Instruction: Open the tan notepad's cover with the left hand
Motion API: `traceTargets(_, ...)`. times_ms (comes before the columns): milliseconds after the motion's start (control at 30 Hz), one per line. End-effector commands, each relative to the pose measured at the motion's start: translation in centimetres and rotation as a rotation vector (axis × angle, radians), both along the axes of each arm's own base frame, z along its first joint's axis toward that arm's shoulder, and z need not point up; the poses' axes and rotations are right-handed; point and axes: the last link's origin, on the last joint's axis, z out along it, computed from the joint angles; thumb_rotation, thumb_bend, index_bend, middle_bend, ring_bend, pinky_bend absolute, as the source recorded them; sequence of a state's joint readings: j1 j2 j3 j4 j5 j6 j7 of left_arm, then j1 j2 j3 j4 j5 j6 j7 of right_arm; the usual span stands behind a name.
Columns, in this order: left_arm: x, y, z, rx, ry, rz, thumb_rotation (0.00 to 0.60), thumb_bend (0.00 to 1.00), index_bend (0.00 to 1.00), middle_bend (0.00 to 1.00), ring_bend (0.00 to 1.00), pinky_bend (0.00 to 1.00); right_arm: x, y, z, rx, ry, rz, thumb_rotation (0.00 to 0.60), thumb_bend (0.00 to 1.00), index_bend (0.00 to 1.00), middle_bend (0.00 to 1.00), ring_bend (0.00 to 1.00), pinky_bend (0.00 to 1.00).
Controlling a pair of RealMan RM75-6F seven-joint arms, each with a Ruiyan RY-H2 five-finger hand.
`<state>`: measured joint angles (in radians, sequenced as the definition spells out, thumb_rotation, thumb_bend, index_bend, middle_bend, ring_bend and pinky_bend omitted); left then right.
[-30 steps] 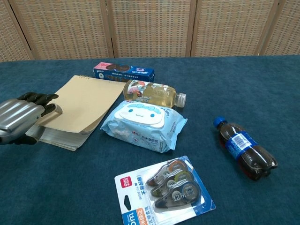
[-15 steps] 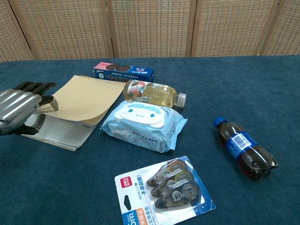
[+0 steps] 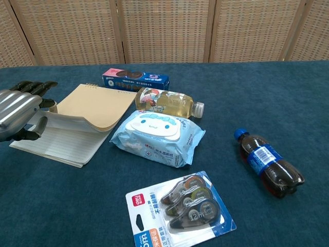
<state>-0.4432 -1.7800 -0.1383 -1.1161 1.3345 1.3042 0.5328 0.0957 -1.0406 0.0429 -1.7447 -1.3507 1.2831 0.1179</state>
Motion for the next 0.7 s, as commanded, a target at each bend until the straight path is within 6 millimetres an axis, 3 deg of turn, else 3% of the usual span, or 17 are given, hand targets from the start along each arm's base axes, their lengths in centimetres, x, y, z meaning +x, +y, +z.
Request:
traceTargets(33,0.0,0.0,0.0,0.002,0.000,-0.001,0.600,0.65,0.74,0.00,0.00,0.00,0.0,0.0,0.0,-0.001,0.000,0.000,0.600,0.16,0.06,0.00,0.00,0.00)
traceTargets(700,-1.5,-2.2,1.0,-0.007,0.004,-0.007,0.600,0.65,0.77,0.00,0.00,0.00,-0.1,0.0,0.1,-0.002,-0.004,-0.004,0.600,0.16,0.06,0.00,0.00,0.00)
